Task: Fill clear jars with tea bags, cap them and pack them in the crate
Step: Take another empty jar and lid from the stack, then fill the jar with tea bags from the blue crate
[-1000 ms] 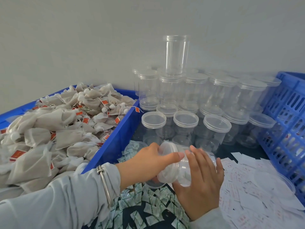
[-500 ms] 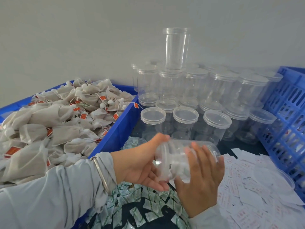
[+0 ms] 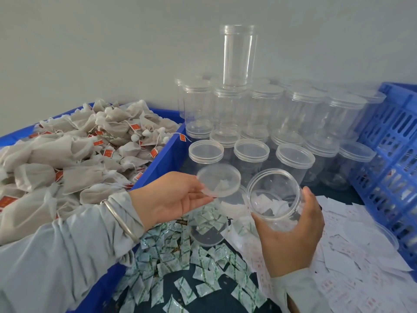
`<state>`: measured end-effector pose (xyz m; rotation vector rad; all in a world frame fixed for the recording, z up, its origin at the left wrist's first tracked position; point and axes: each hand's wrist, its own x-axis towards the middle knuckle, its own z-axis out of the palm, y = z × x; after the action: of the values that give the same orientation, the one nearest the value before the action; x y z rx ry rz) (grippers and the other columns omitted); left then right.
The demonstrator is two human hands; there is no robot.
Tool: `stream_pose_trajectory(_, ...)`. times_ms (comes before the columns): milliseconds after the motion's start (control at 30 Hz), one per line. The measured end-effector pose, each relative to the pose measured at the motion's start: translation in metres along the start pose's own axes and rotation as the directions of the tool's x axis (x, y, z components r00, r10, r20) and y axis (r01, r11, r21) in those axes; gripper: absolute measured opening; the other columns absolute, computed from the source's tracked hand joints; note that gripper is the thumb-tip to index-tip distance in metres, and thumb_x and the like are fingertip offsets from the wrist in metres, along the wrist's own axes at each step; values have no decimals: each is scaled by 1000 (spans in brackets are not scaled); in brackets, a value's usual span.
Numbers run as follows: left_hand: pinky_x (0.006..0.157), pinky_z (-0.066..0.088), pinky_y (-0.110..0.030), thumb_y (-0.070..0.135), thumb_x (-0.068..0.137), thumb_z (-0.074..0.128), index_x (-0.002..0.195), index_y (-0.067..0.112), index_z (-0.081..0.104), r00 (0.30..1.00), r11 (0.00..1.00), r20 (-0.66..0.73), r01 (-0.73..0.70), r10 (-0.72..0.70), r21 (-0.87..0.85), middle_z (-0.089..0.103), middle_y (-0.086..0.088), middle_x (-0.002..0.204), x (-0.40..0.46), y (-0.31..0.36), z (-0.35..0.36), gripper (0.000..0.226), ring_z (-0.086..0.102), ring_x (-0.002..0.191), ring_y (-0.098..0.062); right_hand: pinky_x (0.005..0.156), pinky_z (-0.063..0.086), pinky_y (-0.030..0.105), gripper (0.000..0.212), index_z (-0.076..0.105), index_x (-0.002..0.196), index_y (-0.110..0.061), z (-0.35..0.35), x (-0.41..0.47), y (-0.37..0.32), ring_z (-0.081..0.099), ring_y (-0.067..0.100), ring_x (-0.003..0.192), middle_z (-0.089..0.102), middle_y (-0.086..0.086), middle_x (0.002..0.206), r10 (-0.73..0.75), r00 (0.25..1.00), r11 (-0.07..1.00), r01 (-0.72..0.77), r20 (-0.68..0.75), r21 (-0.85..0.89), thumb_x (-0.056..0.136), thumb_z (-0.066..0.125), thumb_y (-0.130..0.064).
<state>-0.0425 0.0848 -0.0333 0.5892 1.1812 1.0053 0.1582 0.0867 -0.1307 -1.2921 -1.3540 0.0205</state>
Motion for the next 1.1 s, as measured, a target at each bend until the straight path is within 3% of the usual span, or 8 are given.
stream_pose_trajectory(233,69,59,-28,-22,88,35,140,-6,30,1000,998,-2,16,-16,59,49,-30,131,4,-2,1,54,65,101,-29,97,37,64,107,40,136,-1,0,-3,-5,34,23,125,47,20,135,35,997,998,-38,71,40,45,93,-23)
stream_pose_trajectory(433,83,55,-28,-16,90,44,142,0,33,997,976,68,4,-19,217,51,-16,135,11,-6,5,56,59,112,-20,102,34,54,110,38,137,-7,0,-8,-12,34,22,126,47,17,136,23,994,998,-30,109,63,44,94,-19)
stream_pose_trajectory(567,99,48,-37,-5,92,49,130,6,51,994,841,18,-100,107,531,55,-11,114,23,-17,19,40,56,113,-25,102,36,58,108,40,137,-8,-2,-13,-24,38,27,126,47,14,136,26,987,994,-42,158,100,45,94,-20)
stream_pose_trajectory(700,101,46,-41,2,92,50,80,23,52,990,662,22,-109,137,741,51,-9,106,21,-12,17,25,51,98,-21,96,42,57,101,47,131,-3,-5,-7,-30,50,33,120,54,14,129,38,971,981,-82,237,177,48,94,-34)
stream_pose_trajectory(833,83,51,-22,-3,91,51,93,15,63,965,767,35,-228,260,600,64,-4,103,10,9,-3,21,64,92,-14,90,49,29,89,48,122,-19,-9,-12,-41,57,20,109,57,-1,119,75,956,920,-176,284,350,48,91,-43)
stream_pose_trajectory(933,73,54,-14,-6,91,46,88,18,67,890,768,-43,-366,454,525,70,0,100,-1,35,-26,32,68,84,-1,86,41,22,98,43,125,-26,-5,-22,-49,52,13,113,51,-12,121,52,933,908,-193,355,373,43,90,-49)
stream_pose_trajectory(1000,63,50,-9,-5,91,45,85,21,67,773,643,-142,-393,618,657,68,6,93,-4,52,-47,35,63,74,3,90,41,27,98,42,126,-41,-3,-29,-57,51,4,116,50,-20,127,23,914,893,-201,405,403,38,82,-57)
stream_pose_trajectory(1100,65,44,-15,-1,89,44,106,18,67,614,389,-224,-147,757,910,65,4,106,-1,64,-81,35,59,80,-9,79,50,13,102,39,125,-59,4,-41,-72,50,-9,115,49,-32,124,6,859,819,-298,512,491,36,88,-45)
